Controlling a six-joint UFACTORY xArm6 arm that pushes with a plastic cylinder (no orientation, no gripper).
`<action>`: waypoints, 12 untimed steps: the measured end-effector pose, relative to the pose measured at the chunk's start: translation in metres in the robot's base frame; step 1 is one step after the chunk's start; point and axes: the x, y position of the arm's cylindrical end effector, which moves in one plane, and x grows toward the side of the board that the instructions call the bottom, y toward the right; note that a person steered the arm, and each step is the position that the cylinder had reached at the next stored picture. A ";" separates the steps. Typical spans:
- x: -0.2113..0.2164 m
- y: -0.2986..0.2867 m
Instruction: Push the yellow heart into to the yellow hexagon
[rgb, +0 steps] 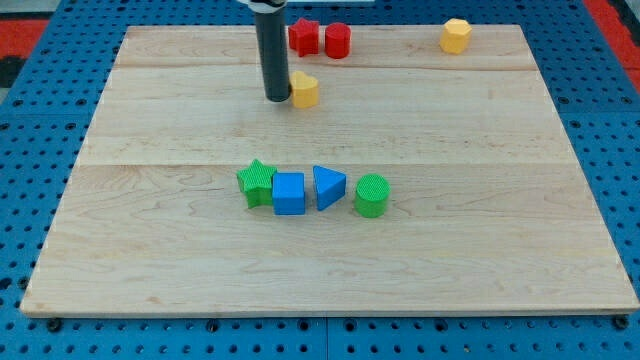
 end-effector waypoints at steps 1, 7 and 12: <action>-0.004 0.029; -0.075 0.147; -0.084 0.165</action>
